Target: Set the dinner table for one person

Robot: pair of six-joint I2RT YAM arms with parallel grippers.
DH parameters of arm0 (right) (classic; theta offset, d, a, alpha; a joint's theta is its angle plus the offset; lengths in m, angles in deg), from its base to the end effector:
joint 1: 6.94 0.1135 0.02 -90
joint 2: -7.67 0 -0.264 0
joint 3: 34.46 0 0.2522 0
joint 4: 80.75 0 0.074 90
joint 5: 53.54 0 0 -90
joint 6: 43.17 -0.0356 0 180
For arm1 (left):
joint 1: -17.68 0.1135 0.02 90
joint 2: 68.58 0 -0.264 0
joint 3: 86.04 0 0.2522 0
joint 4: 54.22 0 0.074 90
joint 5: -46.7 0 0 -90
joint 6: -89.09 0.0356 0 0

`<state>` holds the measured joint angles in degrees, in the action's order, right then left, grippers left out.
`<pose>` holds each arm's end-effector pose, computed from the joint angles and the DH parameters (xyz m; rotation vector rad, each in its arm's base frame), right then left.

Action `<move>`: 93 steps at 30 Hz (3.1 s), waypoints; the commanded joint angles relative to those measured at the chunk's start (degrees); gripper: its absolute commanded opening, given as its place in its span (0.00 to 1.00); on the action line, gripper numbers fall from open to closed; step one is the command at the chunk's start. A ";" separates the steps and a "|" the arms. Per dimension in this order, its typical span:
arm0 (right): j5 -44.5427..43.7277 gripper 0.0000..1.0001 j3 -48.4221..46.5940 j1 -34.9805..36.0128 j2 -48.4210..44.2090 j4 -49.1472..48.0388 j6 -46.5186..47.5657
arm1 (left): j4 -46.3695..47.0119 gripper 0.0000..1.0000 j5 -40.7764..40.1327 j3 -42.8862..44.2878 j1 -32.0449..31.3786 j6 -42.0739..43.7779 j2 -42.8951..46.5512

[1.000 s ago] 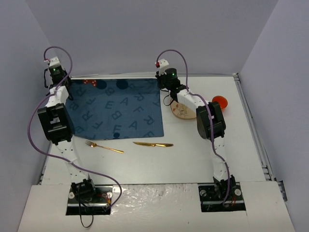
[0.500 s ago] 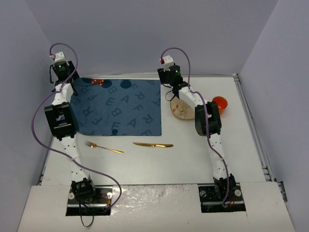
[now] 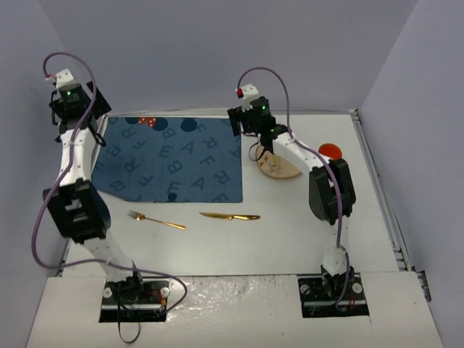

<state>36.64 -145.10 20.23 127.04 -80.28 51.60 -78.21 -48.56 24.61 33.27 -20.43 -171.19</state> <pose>0.4510 0.2316 0.2878 -0.4810 1.6723 0.2903 0.4158 0.1194 0.3763 -0.6181 1.7417 0.0370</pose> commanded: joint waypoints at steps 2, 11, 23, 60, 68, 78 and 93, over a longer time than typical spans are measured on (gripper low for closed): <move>-5.63 0.83 13.22 7.13 -10.62 0.67 -9.86 | -8.09 0.94 -6.65 -13.92 1.81 -8.96 14.91; -12.22 0.82 30.07 12.19 -15.15 -0.28 -22.18 | -10.65 0.94 -3.09 -30.54 6.33 -14.39 22.43; -9.53 0.77 39.98 12.24 -14.63 -6.73 -27.54 | -5.51 0.90 0.14 -35.57 7.52 -19.15 13.56; -7.22 0.61 45.21 10.81 -20.11 -11.32 -25.30 | -28.26 0.34 -13.12 -17.18 0.85 -12.34 11.87; -5.05 0.61 45.02 10.97 -20.05 -11.90 -24.84 | -19.94 0.68 -6.75 -26.79 2.24 -13.90 13.82; -3.13 0.61 45.81 10.91 -20.87 -13.05 -23.75 | -6.35 0.68 0.68 -32.60 4.75 -16.39 7.06; -2.20 0.61 45.88 10.91 -20.47 -13.58 -23.52 | -1.06 0.44 2.12 -35.92 7.49 -17.84 -0.22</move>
<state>34.26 -98.88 31.35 109.86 -90.39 27.58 -80.95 -47.18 -11.42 40.23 -37.35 -169.66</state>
